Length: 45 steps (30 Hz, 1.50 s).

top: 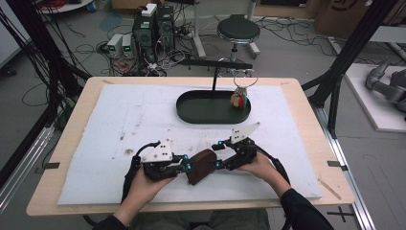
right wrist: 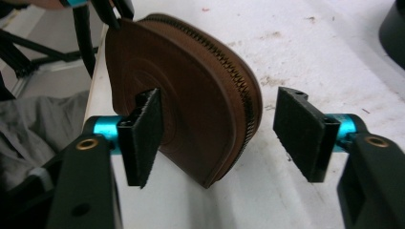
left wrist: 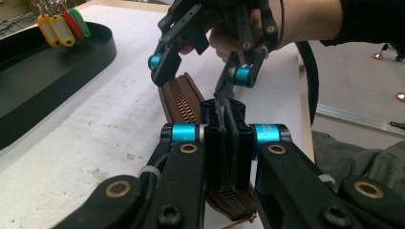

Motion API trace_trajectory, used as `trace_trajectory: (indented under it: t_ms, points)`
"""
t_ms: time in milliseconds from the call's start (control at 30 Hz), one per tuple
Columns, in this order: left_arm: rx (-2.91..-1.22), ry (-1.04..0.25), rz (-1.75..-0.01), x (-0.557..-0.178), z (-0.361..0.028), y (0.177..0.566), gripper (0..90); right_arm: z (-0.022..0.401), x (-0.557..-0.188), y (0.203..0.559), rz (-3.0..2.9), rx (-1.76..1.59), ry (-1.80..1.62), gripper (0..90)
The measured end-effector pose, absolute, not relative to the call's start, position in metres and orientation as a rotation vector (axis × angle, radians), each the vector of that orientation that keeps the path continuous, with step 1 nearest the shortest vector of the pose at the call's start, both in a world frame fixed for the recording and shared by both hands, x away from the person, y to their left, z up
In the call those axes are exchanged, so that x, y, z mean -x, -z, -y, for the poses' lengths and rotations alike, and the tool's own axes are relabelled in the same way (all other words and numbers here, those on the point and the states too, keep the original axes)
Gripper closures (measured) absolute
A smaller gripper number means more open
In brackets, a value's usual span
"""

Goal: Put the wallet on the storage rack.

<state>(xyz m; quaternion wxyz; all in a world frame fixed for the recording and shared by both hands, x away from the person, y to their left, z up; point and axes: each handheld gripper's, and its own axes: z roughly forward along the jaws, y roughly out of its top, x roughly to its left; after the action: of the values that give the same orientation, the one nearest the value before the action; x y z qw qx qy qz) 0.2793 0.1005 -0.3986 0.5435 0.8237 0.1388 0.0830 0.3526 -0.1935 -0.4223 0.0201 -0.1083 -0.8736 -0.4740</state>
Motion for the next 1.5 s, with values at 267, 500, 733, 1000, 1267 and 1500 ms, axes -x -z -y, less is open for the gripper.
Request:
trace_trajectory:
  t_ms: [267,500,733,1000,1267,1500]
  points:
    - [-1.961,-0.199,-0.328,-0.279,-0.101,0.399,86.7,0.196,-0.352,0.422,2.762,0.298,1.452,55.4]
    - [-1.969,-0.212,-0.328,-0.279,-0.103,0.399,86.5,0.198,-0.347,0.419,2.811,0.249,1.458,71.6]
    - [-1.957,-0.223,-0.338,-0.279,-0.102,0.398,84.5,0.201,-0.343,0.418,2.831,0.232,1.467,76.7]
    - [-1.935,-0.254,-0.420,-0.282,-0.103,0.396,50.6,0.204,-0.339,0.414,2.870,0.243,1.494,79.1]
    - [-1.937,-0.226,-0.473,-0.290,-0.111,0.403,33.5,0.212,-0.338,0.411,2.873,0.279,1.540,79.6]
    - [-1.942,-0.184,-0.511,-0.298,-0.109,0.412,30.5,0.216,-0.337,0.408,2.873,0.290,1.559,79.6]
